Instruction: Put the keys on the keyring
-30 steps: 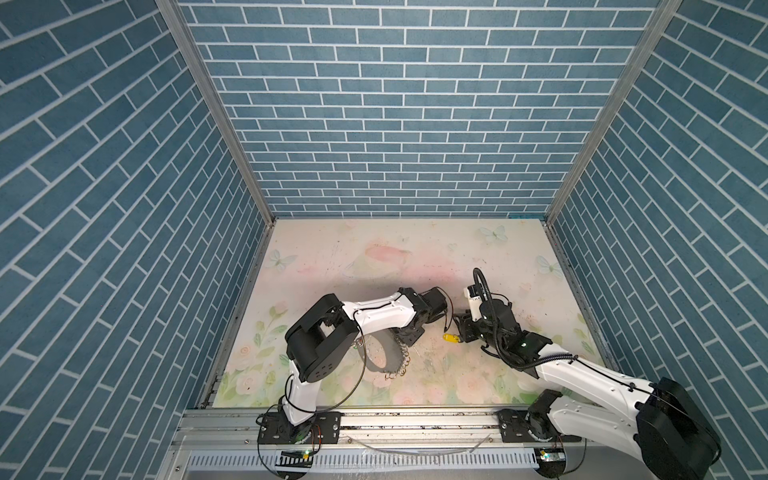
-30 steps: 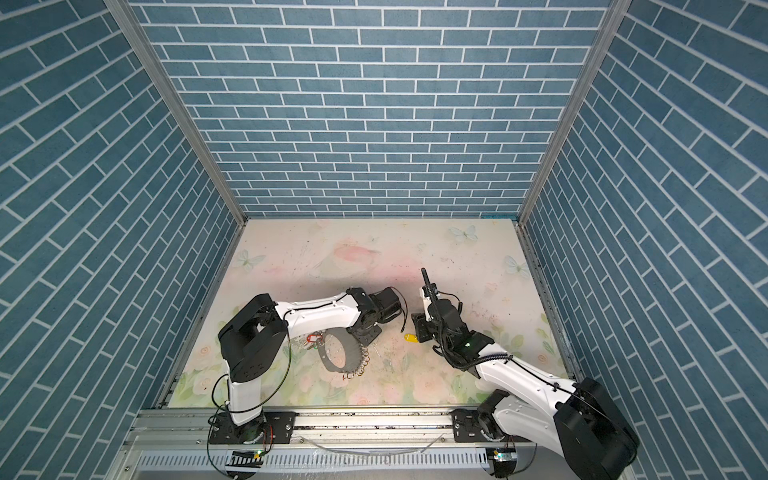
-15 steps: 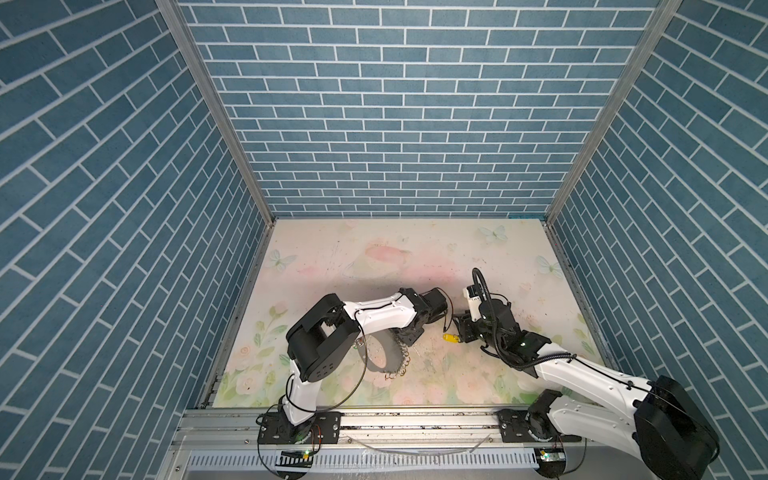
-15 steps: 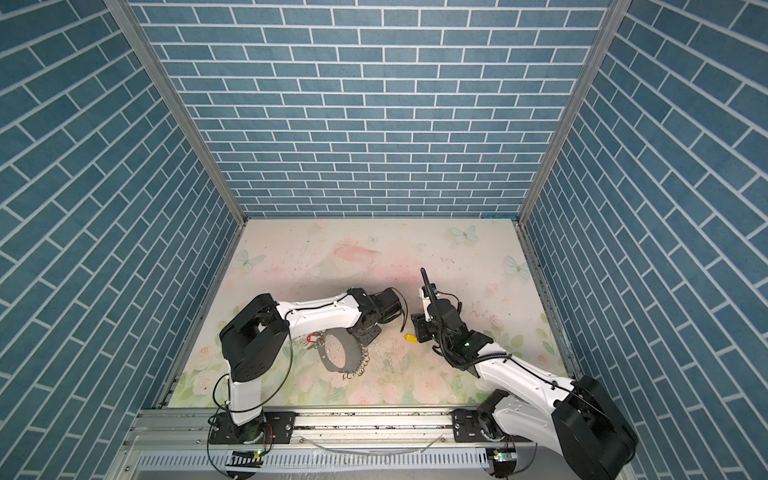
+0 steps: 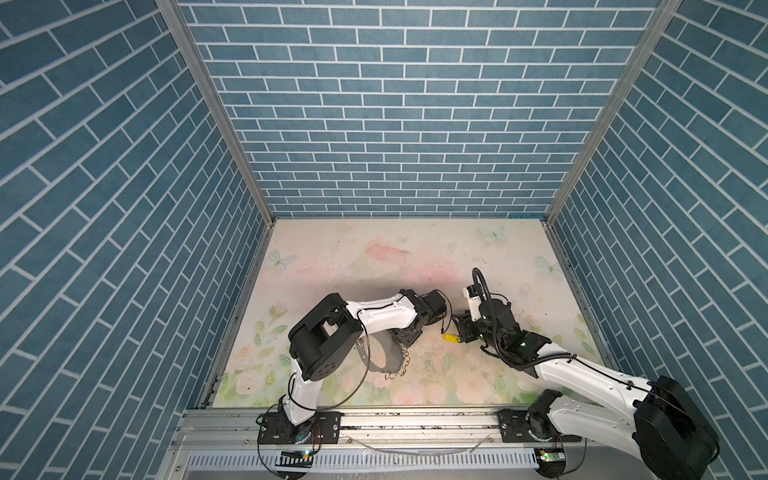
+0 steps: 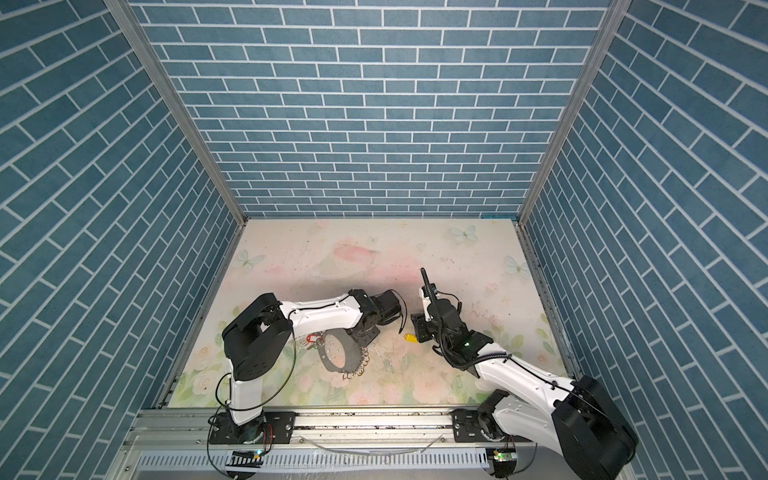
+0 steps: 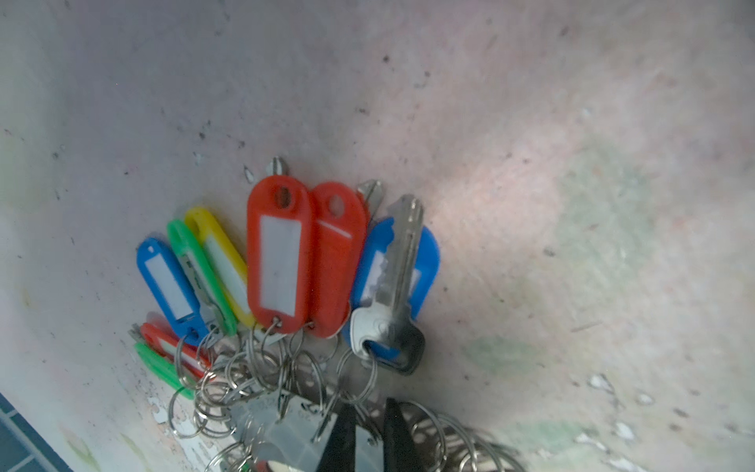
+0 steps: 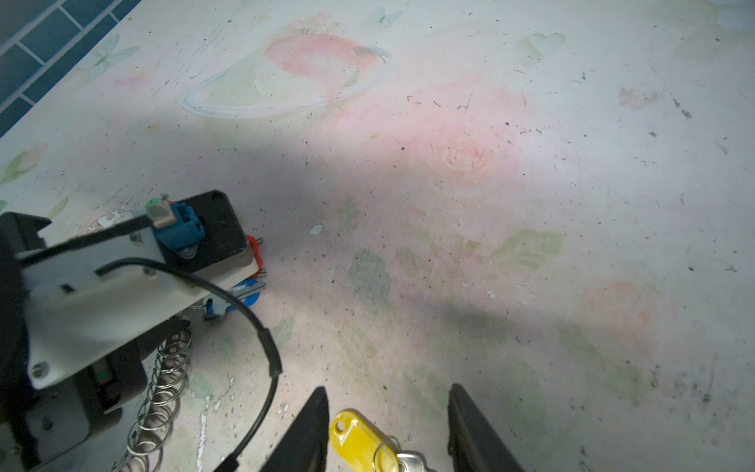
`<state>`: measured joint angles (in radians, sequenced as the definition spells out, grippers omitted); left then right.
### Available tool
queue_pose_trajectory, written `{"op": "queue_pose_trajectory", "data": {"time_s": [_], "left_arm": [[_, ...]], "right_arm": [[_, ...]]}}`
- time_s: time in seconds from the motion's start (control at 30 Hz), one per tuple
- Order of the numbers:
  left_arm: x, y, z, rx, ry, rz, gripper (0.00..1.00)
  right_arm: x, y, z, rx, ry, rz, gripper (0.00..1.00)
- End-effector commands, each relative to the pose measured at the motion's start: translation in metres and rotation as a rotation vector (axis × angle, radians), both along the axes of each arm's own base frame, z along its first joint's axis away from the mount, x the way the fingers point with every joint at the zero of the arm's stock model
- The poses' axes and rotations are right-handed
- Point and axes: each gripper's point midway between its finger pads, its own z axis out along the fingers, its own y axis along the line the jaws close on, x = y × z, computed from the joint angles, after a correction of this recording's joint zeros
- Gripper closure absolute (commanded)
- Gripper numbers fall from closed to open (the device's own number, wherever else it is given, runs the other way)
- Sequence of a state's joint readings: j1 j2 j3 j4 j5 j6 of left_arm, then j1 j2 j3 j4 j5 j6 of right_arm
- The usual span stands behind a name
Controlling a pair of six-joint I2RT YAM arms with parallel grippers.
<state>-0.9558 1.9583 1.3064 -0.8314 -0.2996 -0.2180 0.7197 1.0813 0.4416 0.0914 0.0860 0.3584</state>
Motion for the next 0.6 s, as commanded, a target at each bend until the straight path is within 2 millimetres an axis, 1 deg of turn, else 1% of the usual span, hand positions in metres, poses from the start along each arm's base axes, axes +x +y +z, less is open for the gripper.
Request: {"op": "queue_pose_trajectory", "data": {"time_s": [0.0, 0.17, 0.33, 0.47, 0.57], "left_arm": [[-0.002, 0.006, 0.001, 0.023, -0.011, 0.001, 0.89], [-0.003, 0.001, 0.006, -0.023, -0.018, 0.009, 0.95], [-0.005, 0.002, 0.010, -0.047, -0.026, 0.011, 1.00], [-0.008, -0.001, 0.023, -0.123, -0.048, -0.011, 1.00], [-0.010, -0.006, 0.038, -0.210, -0.080, -0.042, 1.00]], "right_arm": [[-0.002, -0.003, -0.010, -0.008, 0.010, 0.000, 0.52], [-0.002, -0.003, -0.010, -0.008, 0.010, -0.001, 0.52], [-0.001, -0.002, -0.007, -0.008, 0.009, -0.002, 0.52], [-0.001, -0.003, -0.003, -0.021, 0.008, 0.002, 0.52], [-0.003, 0.006, 0.001, -0.035, 0.029, 0.061, 0.47]]}}
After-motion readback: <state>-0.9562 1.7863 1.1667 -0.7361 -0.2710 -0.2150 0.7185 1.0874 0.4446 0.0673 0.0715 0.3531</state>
